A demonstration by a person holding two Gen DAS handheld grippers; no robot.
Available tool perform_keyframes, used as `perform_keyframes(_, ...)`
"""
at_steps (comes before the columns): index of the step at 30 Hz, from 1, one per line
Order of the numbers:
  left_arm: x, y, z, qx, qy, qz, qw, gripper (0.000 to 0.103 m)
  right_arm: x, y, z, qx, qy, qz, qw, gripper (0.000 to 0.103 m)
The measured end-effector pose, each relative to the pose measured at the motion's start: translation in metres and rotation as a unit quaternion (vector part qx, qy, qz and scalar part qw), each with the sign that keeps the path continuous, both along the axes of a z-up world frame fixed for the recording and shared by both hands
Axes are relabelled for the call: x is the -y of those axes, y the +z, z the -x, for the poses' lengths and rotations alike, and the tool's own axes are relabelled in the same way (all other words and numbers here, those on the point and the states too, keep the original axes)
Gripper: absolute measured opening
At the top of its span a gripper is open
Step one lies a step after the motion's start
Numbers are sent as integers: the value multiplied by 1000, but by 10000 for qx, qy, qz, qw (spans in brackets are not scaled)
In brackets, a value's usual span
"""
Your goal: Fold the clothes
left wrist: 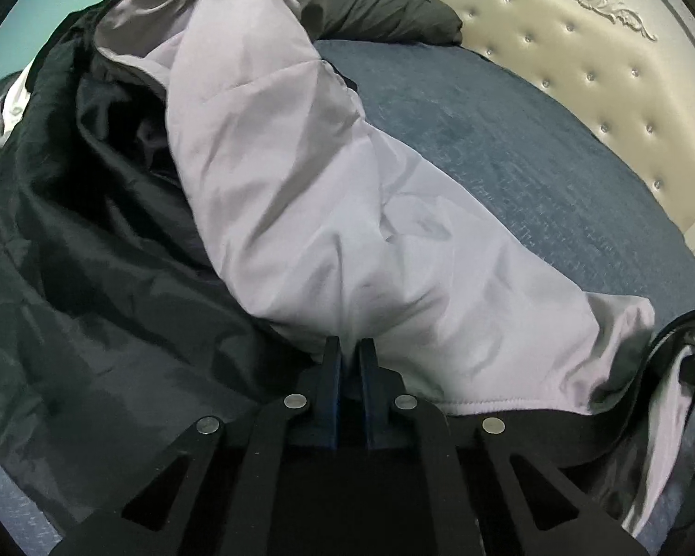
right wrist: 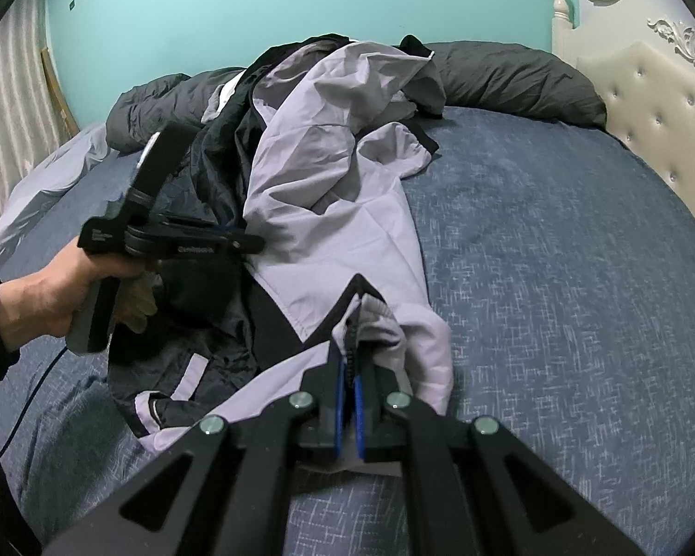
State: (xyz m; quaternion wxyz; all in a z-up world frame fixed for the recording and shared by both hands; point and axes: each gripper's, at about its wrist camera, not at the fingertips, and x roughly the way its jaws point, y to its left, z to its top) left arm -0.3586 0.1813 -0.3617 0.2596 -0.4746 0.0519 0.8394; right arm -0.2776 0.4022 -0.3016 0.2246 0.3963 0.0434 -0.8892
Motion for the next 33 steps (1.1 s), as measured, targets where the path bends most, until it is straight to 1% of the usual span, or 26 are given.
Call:
perform_keyframes(2, 3, 2, -1, -37, -29, 34, 10000, 7, 0, 0, 0, 20, -30, 38, 10000, 3)
perform_keyframes(6, 6, 5, -1, -27, -30, -118, 9999, 7, 0, 1, -2, 19, -29, 73, 10000, 4)
perform_keyframes(8, 6, 6, 0, 2, -32, -127, 9999, 7, 0, 1, -3, 0, -2, 42, 10000, 4)
perform_keyframes(12, -15, 2, 12, 60, -81, -131, 9999, 7, -2, -2, 0, 38, -53, 118, 9999, 4)
perform_keyframes(13, -17, 0, 15, 104, -69, -147, 9998, 9, -2, -3, 1, 52, -69, 148, 9999, 4)
perform_keyframes(14, -19, -2, 17, 147, -56, -164, 9997, 15, -1, -3, 1, 52, -64, 149, 9999, 4)
perform_keyframes(15, -21, -4, 20, 186, -43, -184, 9997, 32, -1, -4, 1, 51, -57, 148, 9999, 4)
perform_keyframes(17, -22, -6, 21, 227, -11, -228, 9995, 51, 0, -4, 1, 51, -38, 149, 9999, 4)
perform_keyframes(18, -24, -8, 22, 244, -7, -204, 9995, 51, 1, -4, 1, 50, -30, 150, 9999, 4)
perform_keyframes(20, -27, -11, 23, 229, -37, -150, 9996, 48, 1, -5, 1, 54, -26, 142, 9999, 4)
perform_keyframes(21, -28, -12, 24, 216, -23, -147, 9997, 35, 1, -5, 2, 59, -30, 132, 9999, 4)
perform_keyframes(22, -28, -13, 24, 202, -5, -148, 9997, 26, 1, -5, 2, 64, -34, 123, 9999, 4)
perform_keyframes(23, -27, -12, 25, 182, 26, -166, 9997, 13, 1, -6, 2, 69, -53, 127, 9999, 4)
perform_keyframes(24, -26, -11, 24, 149, 35, -191, 9997, 5, 1, -5, 2, 66, -60, 128, 9999, 4)
perform_keyframes(28, -22, -2, 17, -10, 6, -233, 9997, 2, 2, -1, -1, 32, -84, 117, 9999, 4)
perform_keyframes(33, -10, 27, 5, -212, -56, -254, 9994, 1, 5, 10, -8, -77, -88, 86, 9999, 4)
